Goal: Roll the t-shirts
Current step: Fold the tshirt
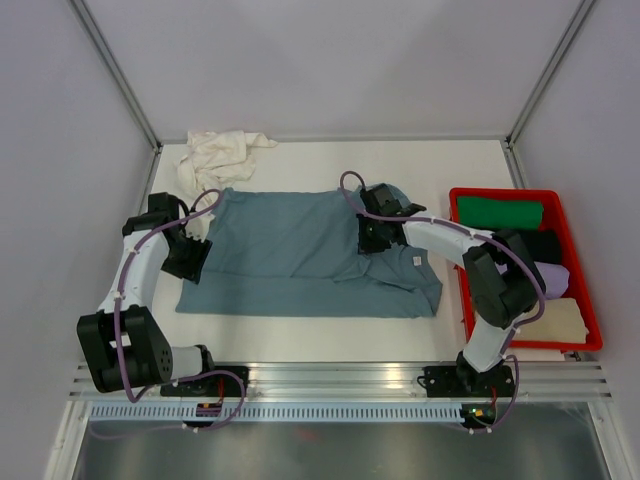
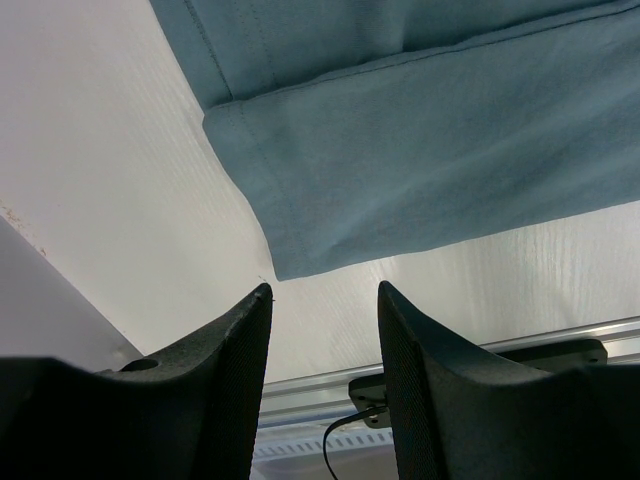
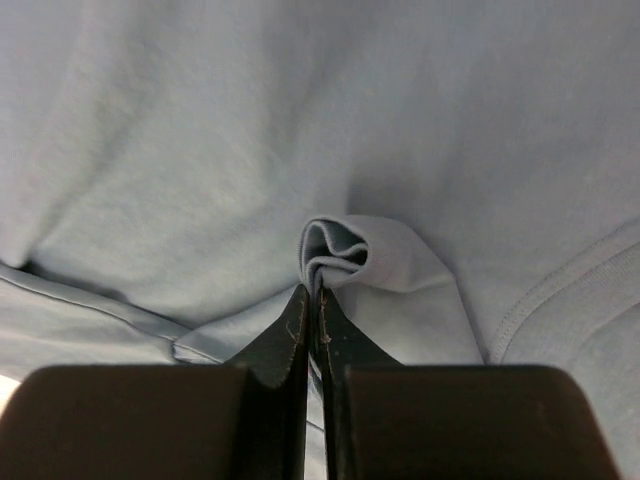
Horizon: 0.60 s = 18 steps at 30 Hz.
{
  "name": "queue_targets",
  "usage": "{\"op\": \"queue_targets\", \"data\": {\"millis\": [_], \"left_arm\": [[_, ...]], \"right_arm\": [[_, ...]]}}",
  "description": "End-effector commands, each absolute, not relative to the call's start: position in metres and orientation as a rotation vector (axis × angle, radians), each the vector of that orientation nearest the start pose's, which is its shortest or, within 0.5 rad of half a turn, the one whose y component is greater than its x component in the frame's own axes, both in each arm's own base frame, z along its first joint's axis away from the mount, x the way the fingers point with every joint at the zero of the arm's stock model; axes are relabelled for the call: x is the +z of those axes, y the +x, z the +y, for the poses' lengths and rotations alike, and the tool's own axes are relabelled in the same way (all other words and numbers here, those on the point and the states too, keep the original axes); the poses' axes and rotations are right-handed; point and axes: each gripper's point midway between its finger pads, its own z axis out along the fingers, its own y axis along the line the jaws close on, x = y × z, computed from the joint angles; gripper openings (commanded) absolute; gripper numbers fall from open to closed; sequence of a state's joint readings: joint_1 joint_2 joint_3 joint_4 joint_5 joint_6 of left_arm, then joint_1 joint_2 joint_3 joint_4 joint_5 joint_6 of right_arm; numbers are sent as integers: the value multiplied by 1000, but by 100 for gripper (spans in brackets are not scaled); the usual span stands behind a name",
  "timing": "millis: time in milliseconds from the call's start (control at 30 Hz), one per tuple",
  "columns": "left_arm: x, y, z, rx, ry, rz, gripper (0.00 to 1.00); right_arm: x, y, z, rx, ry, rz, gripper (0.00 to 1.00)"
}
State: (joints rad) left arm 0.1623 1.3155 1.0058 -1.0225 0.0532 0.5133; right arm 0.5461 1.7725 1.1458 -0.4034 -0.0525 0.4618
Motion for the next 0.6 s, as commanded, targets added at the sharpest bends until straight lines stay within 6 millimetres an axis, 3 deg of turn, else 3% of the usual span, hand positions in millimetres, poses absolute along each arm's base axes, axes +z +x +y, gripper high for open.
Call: {"op": "queue_targets", "data": {"millis": [0, 167, 367, 467, 567], "left_arm": [[101, 226, 50, 56, 494, 2847, 52], [101, 227, 49, 50, 490, 2849, 53], [102, 227, 49, 53, 487, 2845, 53], [102, 227, 50, 58, 486, 2844, 53], [101, 226, 51, 64, 495, 2849, 53]], "right_arm": [[63, 348, 247, 462, -139, 2595, 6], [68, 357, 257, 499, -122, 2571, 15], [64, 367, 272, 535, -164, 2583, 44], [69, 367, 275, 557, -208, 2573, 45], [88, 369, 279, 564, -326, 2512, 45]]}}
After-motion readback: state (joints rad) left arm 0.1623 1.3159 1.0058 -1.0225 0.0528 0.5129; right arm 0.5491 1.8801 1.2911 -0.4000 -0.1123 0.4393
